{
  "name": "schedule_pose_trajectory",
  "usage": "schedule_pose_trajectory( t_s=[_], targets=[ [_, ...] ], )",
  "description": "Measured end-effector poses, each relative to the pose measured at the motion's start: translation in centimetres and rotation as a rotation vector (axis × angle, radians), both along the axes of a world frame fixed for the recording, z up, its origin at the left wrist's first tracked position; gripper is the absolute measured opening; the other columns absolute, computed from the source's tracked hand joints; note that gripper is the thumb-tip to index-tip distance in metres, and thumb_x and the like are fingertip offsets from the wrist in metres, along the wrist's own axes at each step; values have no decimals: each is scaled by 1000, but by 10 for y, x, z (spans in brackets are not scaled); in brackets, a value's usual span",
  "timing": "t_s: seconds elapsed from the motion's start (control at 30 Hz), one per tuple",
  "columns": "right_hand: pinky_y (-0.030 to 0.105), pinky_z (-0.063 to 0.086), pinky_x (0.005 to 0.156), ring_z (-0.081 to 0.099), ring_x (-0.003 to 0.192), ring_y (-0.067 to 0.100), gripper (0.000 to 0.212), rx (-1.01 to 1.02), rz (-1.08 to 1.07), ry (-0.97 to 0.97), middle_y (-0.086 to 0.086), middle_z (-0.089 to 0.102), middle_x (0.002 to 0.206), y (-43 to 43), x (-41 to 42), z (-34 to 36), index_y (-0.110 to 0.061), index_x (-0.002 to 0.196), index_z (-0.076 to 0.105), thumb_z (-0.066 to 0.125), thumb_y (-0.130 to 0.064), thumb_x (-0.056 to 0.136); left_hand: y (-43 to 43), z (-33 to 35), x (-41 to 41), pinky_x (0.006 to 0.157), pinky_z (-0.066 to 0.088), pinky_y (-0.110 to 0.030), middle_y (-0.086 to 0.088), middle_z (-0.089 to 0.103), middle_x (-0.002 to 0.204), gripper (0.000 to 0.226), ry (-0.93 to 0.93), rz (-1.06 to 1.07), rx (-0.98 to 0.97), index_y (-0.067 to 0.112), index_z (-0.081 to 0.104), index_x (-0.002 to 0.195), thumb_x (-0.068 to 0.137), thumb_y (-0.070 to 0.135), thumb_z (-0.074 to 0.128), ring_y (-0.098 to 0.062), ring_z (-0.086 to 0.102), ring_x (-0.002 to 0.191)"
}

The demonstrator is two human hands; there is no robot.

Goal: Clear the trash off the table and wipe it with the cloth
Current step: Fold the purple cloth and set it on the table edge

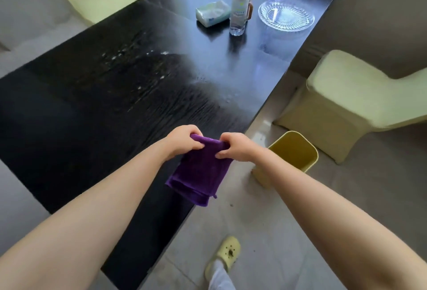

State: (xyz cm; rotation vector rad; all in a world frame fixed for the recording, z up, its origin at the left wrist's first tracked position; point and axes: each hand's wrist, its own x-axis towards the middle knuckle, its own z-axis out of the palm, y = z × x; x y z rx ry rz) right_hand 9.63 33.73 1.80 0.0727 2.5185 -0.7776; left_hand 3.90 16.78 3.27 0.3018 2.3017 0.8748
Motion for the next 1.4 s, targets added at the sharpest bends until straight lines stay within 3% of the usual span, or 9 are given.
schedule_pose_trajectory(
  t_s=[0.23, 0.43, 0.53, 0.73, 0.9, 1.03, 1.13, 1.23, 1.4],
  targets=[
    [33, 46, 73, 55, 78, 18, 32, -64, -110, 22, 5, 59, 82, 110, -32, 74, -4, 96, 65, 69, -32, 81, 81, 63, -55, 81, 51, -35, -3, 66, 83, 19, 125, -136, 140, 28, 61, 78, 76, 12, 72, -17, 58, 78],
    [38, 50, 84, 58, 83, 20, 20, -26, -198, 96, 10, 65, 89, 195, -66, 120, -6, 93, 66, 68, -22, 82, 150, 100, -99, 80, 48, -31, -3, 68, 83, 12, 200, -153, 230, 17, 70, 90, 79, 11, 71, -15, 60, 78],
    [32, 45, 74, 54, 81, 18, 26, -12, -263, 130, 12, 63, 89, 230, -82, 128, 0, 99, 66, 67, -20, 83, 188, 107, -125, 82, 47, -33, -5, 63, 88, 15, 282, -201, 196, 8, 66, 98, 84, 13, 66, -16, 56, 83],
    [25, 50, 72, 58, 84, 19, 12, -485, -629, 209, 8, 62, 91, 285, -122, 109, -5, 98, 63, 60, -12, 89, 255, 99, -185, 65, 59, -51, -11, 54, 98, 8, 196, -235, 174, 13, 48, 100, 94, 17, 51, -25, 59, 93],
    [29, 53, 61, 58, 75, 21, 9, -721, -910, 149, 10, 58, 89, 317, -174, 72, -10, 96, 58, 53, -18, 94, 310, 71, -249, 50, 59, -40, -10, 49, 103, 14, 64, -173, 231, 17, 47, 109, 95, 20, 49, -25, 55, 93],
    [23, 53, 51, 60, 72, 16, 13, -746, -1055, 86, 5, 61, 87, 340, -218, 45, -12, 102, 58, 50, -20, 95, 345, 50, -292, 40, 47, -13, -4, 55, 90, 39, -66, -36, 255, 10, 47, 130, 94, 22, 54, -12, 54, 67],
    [25, 52, 53, 59, 67, 14, 10, -792, -1103, 28, 2, 59, 77, 355, -248, 27, -15, 83, 58, 54, -15, 92, 363, 24, -328, 72, 57, -31, -7, 62, 109, 60, -278, -7, 244, 12, 42, 137, 84, 17, 68, -18, 64, 84],
    [31, 53, 62, 61, 72, 18, 8, -741, -1130, 26, 5, 62, 82, 360, -270, 5, -10, 90, 61, 57, -6, 85, 374, -6, -349, 104, 46, -41, -15, 52, 135, 83, -251, -1, 220, 17, 36, 144, 72, 2, 74, -27, 56, 118],
    [52, 55, 87, 68, 95, 31, 21, -507, -1185, 96, 13, 70, 99, 381, -306, -39, -14, 86, 64, 60, -13, 65, 398, -42, -367, 93, 47, -35, -4, 54, 104, 75, -54, 56, 202, 19, 40, 141, 76, 0, 70, -19, 54, 96]
  ],
)
